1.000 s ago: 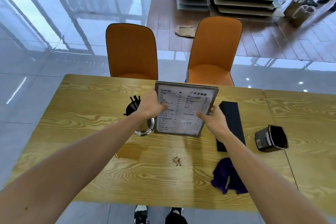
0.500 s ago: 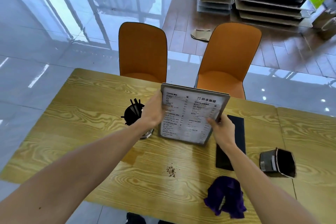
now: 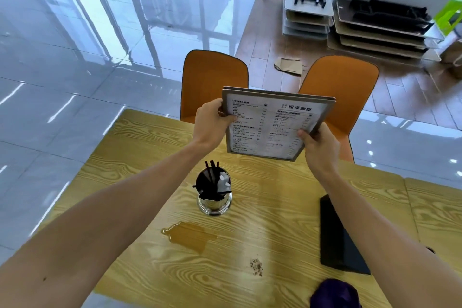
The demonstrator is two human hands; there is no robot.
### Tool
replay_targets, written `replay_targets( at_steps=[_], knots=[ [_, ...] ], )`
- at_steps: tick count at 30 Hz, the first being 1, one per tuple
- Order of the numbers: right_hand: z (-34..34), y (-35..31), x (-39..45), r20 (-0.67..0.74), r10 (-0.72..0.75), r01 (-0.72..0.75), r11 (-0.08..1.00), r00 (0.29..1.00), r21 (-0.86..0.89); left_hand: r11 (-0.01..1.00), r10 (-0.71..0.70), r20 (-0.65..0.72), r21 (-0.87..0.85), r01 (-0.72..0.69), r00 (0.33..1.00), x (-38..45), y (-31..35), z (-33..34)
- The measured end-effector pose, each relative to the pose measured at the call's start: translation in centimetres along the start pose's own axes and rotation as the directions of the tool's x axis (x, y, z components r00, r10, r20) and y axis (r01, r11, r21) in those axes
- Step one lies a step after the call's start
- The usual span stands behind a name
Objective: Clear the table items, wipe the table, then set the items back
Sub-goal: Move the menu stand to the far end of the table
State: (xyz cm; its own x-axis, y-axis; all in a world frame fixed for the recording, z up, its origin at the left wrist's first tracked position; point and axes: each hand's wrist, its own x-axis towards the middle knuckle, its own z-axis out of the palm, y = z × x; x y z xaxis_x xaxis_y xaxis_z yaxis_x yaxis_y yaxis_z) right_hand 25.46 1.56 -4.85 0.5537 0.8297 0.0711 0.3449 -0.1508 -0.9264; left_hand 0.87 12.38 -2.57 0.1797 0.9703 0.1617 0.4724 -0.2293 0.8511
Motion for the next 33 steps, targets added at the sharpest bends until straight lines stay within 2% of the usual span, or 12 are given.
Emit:
replay_targets(
  at_steps=[5,10,18,33],
  knots=[
    [9.2,-3.0,0.8,0.042,-0.011,0.011,1.0,0.999,0.004,0.999,-0.052,-0.053,0.004,0.053,0.997,2.2,-5.0,-7.1],
    [19.0,-4.4,-0.1,0.194,0.014,-0.012,1.0,0.981,-0.012,0.989,-0.139,-0.078,0.036,0.143,0.987,2.5,-11.9,-14.2],
    [31.9,-6.0,-1.1,0.388,0.053,-0.021,0.996,0.92,-0.086,0.936,-0.348,-0.198,-0.021,0.352,0.916,0.9,-20.2,-22.8],
    [46.2,-8.5,-0.1,0.576,0.021,0.064,0.99,0.817,-0.126,0.881,-0.457,-0.348,-0.048,0.471,0.819,0.6,-28.2,-30.5]
  ],
)
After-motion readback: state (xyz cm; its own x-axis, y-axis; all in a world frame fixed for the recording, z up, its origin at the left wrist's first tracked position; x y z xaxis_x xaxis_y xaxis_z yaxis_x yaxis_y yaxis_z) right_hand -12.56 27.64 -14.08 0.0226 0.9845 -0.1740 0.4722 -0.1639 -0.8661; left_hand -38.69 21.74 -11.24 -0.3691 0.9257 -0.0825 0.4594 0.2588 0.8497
